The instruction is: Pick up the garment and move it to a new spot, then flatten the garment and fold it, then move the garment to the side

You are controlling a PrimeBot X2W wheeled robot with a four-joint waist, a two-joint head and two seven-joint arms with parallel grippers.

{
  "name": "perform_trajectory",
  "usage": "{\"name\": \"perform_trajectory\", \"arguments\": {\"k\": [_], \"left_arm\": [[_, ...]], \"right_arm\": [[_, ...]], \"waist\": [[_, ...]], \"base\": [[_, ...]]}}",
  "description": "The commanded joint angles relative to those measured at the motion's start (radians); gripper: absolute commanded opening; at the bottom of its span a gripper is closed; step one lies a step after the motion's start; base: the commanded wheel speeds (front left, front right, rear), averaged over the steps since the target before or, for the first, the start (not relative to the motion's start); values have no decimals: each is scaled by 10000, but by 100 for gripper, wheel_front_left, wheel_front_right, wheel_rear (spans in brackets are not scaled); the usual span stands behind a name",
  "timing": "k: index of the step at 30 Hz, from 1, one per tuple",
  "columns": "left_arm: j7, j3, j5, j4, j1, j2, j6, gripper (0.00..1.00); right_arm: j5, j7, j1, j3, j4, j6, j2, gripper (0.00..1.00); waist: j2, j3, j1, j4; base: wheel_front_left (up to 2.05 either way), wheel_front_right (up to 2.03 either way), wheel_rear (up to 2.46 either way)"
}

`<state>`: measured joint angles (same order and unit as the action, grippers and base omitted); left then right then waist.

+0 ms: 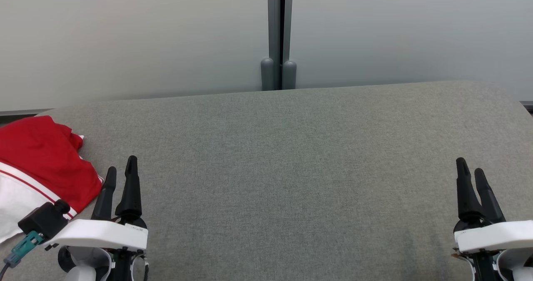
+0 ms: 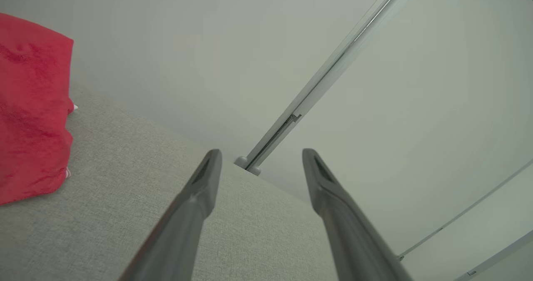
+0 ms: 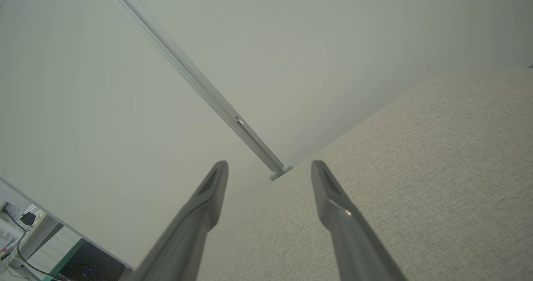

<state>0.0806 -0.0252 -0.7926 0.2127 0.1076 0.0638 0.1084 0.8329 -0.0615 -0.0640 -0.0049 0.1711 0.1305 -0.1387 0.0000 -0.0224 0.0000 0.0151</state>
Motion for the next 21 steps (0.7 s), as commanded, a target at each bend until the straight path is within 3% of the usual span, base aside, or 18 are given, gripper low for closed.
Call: {"name": "perform_trajectory", "arguments": {"k": [1, 21], "left_arm": [[73, 15, 295, -80, 124, 141, -29, 100], [661, 413, 2832, 635, -129, 426, -223, 100]], "right_arm": [[-293, -68, -84, 46, -197, 3, -101, 100], [-2716, -300, 390, 371, -165, 3, -131, 100]], "waist": [[0, -9, 0, 6], [0, -190, 0, 91]], "base": [[0, 0, 0], [0, 0, 0]]}}
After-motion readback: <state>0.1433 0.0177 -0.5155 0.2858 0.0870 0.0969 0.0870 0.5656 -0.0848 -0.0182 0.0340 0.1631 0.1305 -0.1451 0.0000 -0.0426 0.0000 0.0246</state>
